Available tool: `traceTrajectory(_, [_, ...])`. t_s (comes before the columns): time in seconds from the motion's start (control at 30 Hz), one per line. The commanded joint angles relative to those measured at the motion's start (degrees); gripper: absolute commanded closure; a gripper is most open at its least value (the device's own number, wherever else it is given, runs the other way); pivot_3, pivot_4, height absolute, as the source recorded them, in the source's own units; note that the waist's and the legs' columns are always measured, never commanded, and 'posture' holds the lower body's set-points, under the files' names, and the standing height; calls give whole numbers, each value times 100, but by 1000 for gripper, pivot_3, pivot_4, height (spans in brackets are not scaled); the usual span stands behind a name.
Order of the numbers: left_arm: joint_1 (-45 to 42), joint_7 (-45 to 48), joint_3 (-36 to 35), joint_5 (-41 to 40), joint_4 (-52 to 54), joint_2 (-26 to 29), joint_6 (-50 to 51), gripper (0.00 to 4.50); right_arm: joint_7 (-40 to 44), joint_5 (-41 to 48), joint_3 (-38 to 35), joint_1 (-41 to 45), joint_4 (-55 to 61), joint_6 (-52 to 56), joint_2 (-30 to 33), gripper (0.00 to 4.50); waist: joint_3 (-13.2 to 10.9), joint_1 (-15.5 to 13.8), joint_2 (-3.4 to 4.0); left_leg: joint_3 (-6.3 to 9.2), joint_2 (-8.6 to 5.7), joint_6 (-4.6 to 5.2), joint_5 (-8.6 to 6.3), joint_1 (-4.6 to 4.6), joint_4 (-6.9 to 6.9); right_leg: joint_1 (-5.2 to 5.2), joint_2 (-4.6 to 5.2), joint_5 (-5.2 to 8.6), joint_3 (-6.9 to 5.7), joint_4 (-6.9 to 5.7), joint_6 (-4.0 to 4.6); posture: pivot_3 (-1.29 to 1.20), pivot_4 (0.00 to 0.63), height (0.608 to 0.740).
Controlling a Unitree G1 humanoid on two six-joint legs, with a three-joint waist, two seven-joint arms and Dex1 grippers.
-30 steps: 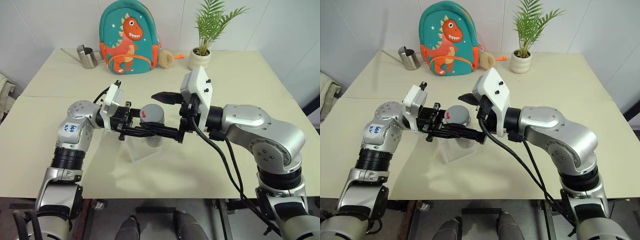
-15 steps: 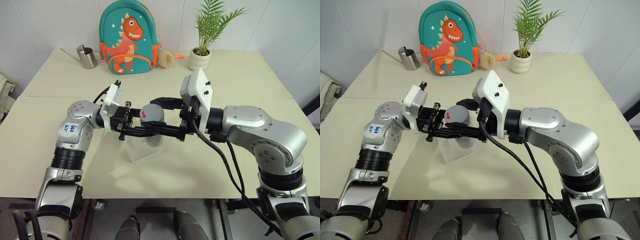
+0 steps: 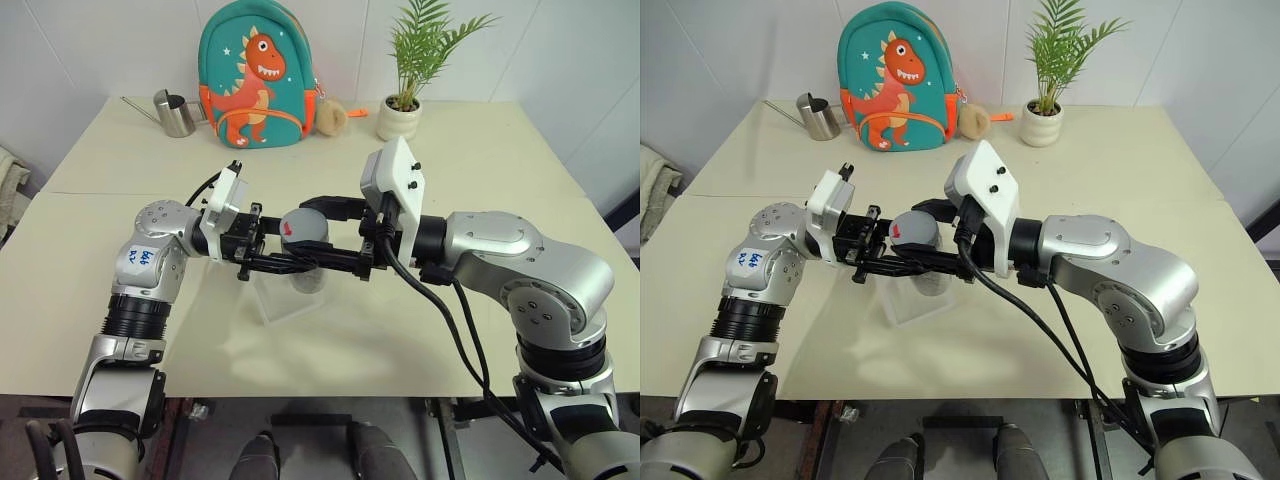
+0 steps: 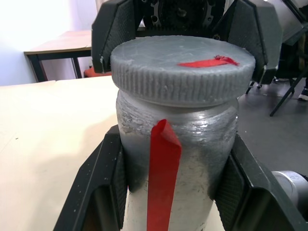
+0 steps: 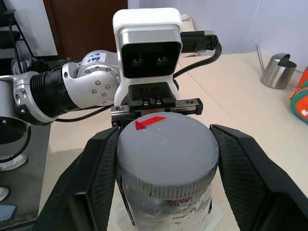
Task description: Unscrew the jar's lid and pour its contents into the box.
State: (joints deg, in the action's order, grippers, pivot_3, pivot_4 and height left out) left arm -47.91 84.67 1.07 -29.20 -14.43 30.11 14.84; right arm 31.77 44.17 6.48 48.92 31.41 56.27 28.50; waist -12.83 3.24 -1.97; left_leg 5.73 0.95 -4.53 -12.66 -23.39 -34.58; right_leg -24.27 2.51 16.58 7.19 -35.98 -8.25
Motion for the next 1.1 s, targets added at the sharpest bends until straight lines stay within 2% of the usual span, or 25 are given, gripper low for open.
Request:
traceTrajectory(0.03, [-42, 21, -74, -30, 24, 20, -67, 2571, 32, 87, -183, 119, 150, -73, 0, 1562, 0, 0, 0, 0, 0, 0, 0, 0, 0, 0, 0, 0, 0, 0, 0, 0, 150, 740])
traceTrajectory(0.37, [47, 98, 30, 32, 35, 90, 35, 2571, 79, 31, -356, 466, -59, -154, 112, 1562, -1, 2, 1, 0, 0, 0, 0, 0, -1, 0, 0, 0, 0, 0, 0, 0, 150, 740])
traceTrajectory(0.7, [30, 60, 33, 90, 14, 64, 41, 2571, 257, -420, -427, 708, -445, -468, 460, 1562, -1, 1, 1, 0, 0, 0, 0, -1, 0, -1, 0, 0, 0, 0, 0, 0, 150, 740])
traceTrajectory(0.8, [-129, -157, -210, 126, -156, 185, -47, 2571, 271, -944, -670, 512, -968, -709, 1019, 1562, -1, -10, 0, -1, -1, 0, 0, -1, -2, 0, 1, 0, 0, 1, 0, 0, 150, 740])
traceTrajectory(0.87, [-182, -208, -285, 124, -221, 235, -60, 2571, 261, -1090, -733, 422, -1150, -824, 1175, 1562, -1, -20, 0, -1, -2, 0, 0, -3, -6, 0, 2, 0, 0, 2, -1, 0, 150, 740])
traceTrajectory(0.97, [-211, -402, -623, 228, -513, 643, -235, 2571, 21, -1461, -1177, -485, -1393, -850, 1527, 1562, 0, -23, -2, 0, -1, 1, 0, -4, -2, -1, 0, 0, -2, 4, 0, 0, 150, 740])
traceTrajectory(1.1, [-155, -584, -825, 261, -673, 903, -365, 2571, -257, -1608, -1400, -1540, -1214, -789, 1427, 1562, 0, -6, -1, -8, -2, 2, -1, -7, 4, -7, 2, 3, 8, 5, -3, 0, 150, 740])
